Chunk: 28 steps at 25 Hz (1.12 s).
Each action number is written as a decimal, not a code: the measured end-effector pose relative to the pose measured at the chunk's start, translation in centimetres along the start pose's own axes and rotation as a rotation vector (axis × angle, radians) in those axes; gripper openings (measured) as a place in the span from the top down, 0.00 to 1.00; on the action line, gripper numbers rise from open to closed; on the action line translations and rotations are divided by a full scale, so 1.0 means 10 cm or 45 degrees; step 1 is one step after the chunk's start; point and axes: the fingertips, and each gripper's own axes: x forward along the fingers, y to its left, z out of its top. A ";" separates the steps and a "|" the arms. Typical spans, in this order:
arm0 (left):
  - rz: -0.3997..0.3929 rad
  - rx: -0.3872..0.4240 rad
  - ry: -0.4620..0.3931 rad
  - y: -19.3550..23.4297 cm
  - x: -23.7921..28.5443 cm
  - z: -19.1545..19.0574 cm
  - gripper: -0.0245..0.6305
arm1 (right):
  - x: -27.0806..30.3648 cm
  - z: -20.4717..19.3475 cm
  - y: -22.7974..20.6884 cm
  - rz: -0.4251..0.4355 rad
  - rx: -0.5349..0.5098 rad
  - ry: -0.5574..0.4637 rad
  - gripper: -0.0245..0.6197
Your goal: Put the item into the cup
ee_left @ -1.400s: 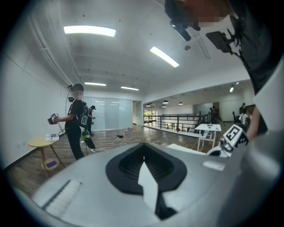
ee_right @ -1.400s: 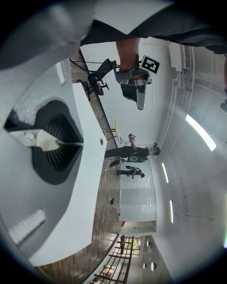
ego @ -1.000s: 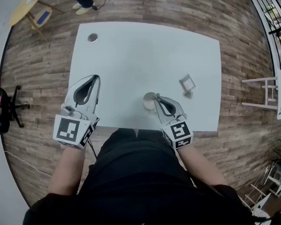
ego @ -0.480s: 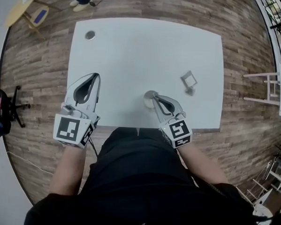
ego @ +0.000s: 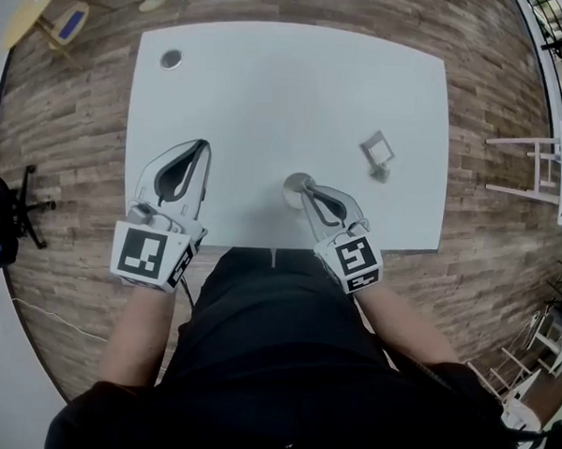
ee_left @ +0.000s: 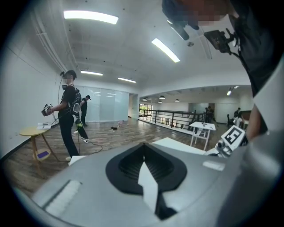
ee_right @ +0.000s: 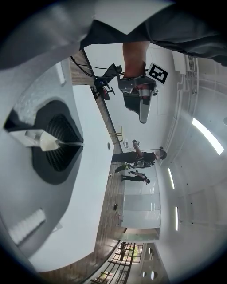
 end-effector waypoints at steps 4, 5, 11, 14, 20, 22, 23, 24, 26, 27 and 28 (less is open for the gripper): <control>-0.015 -0.021 0.022 0.03 0.05 -0.08 0.96 | 0.05 -0.02 0.00 0.008 0.012 0.022 0.93; -0.016 -0.023 0.027 0.03 0.05 -0.10 0.96 | 0.05 -0.03 0.00 0.010 0.014 0.026 0.93; -0.027 -0.037 0.055 -0.01 0.07 -0.18 0.96 | 0.06 -0.06 0.01 0.016 0.026 0.038 0.93; -0.032 -0.044 0.067 -0.02 0.08 -0.22 0.96 | 0.06 -0.09 0.02 0.019 0.036 0.048 0.93; -0.037 -0.060 0.081 -0.05 0.12 -0.29 0.96 | 0.08 -0.12 0.03 0.033 0.039 0.065 0.93; -0.034 -0.066 0.092 -0.04 0.13 -0.32 0.96 | 0.10 -0.13 0.03 0.034 0.041 0.069 0.93; -0.031 -0.070 0.097 -0.04 0.14 -0.32 0.96 | 0.10 -0.13 0.03 0.036 0.040 0.071 0.93; -0.030 -0.072 0.100 -0.04 0.14 -0.32 0.96 | 0.11 -0.13 0.04 0.038 0.038 0.072 0.93; -0.036 -0.068 0.094 -0.04 0.15 -0.32 0.96 | 0.12 -0.13 0.04 0.036 0.032 0.070 0.93; -0.037 -0.066 0.091 -0.04 0.15 -0.33 0.96 | 0.12 -0.12 0.04 0.033 0.031 0.070 0.93; -0.036 -0.066 0.090 -0.03 0.15 -0.33 0.96 | 0.12 -0.12 0.04 0.030 0.031 0.069 0.93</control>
